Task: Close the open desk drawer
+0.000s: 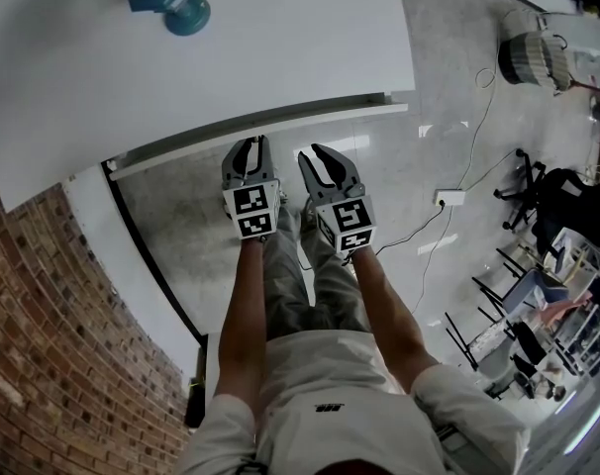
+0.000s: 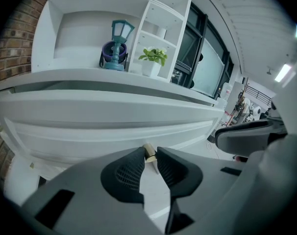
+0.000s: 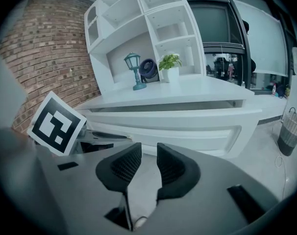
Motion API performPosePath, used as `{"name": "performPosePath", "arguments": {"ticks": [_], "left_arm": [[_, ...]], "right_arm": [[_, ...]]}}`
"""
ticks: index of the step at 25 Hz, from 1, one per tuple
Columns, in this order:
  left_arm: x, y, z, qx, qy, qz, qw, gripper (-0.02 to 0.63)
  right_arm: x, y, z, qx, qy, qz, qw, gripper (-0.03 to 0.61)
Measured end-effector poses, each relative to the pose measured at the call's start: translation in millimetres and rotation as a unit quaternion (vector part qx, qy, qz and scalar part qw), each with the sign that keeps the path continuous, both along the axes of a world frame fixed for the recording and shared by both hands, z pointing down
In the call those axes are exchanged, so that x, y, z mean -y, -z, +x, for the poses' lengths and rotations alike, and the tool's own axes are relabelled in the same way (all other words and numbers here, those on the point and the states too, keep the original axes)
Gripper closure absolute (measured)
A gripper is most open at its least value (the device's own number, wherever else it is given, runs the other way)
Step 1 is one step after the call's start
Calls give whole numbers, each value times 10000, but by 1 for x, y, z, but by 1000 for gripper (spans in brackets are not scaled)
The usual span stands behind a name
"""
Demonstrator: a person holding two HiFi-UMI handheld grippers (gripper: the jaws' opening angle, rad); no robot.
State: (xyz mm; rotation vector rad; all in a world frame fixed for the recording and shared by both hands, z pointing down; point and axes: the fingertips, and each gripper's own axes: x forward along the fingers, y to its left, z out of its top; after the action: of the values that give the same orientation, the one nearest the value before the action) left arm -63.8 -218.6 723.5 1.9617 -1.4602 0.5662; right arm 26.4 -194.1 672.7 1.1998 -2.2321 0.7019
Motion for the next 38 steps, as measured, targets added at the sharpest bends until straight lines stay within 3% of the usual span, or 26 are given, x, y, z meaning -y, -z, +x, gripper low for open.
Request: {"name": "performPosePath", "arguments": {"ticks": [26,33,38], "left_arm": [[41,-1,-9,10,11,119,9999,522],[42,1,-9,140,-90,209,9996,508],[35,7,-15,175,-47,151,9997,464]], "right_arm": [[40,11,-5,43,-257,148,9996,477],[37,12,-1,-53,-210,231,9995,477],[37,27,-4,-89,-170,290,9994,477]]}}
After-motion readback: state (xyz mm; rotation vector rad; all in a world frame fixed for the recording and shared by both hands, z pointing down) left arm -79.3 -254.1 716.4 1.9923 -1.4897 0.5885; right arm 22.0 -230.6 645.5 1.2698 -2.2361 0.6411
